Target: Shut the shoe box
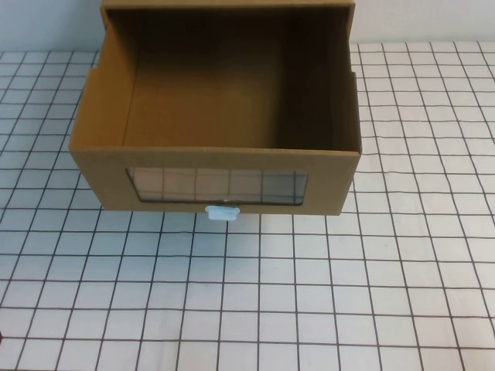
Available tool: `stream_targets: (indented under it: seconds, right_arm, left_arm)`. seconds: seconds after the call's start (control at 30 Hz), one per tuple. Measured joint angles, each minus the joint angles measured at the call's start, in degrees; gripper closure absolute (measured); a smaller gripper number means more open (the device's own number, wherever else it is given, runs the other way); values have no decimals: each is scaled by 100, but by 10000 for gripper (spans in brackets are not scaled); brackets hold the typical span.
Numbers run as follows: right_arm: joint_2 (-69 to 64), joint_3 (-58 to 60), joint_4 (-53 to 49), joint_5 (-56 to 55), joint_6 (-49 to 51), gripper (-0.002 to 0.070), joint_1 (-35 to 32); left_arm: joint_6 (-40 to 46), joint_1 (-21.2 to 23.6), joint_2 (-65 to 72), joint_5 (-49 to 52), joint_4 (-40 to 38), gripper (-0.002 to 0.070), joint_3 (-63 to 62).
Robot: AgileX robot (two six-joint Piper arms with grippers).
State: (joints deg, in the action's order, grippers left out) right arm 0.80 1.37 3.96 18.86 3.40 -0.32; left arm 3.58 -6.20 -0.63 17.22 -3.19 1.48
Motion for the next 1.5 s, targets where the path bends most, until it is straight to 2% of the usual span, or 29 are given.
stream_targets:
  seconds: [0.17,0.4,0.57,0.83,1.03,1.17,1.3,1.5]
  right_arm:
    - [0,0,0,-1103,0,689,0]
    - [0,0,-10,-3784,0,689,0]
    - [0,0,-10,-4965,0,690,0]
    - [0,0,1,-5241,0,689,0]
    - [0,0,38,-6090,0,689,0]
    - [0,0,38,-6945,261,690,0]
    - [0,-308,38,-6945,541,689,0]
    - [0,-1630,38,-6011,582,689,0]
  left_arm:
    - [-139,0,0,-1287,-130,680,0]
    - [-656,0,0,-3700,-166,680,0]
    - [-732,0,0,-4466,-166,680,0]
    - [-732,0,0,-4723,-288,680,0]
    - [-752,0,0,-6073,-399,680,0]
    - [-1078,0,-22,-6726,-844,680,-144]
    - [-1086,0,-22,-6625,-1244,680,-857]
    - [-9,0,-11,-5837,-1415,680,-2187]
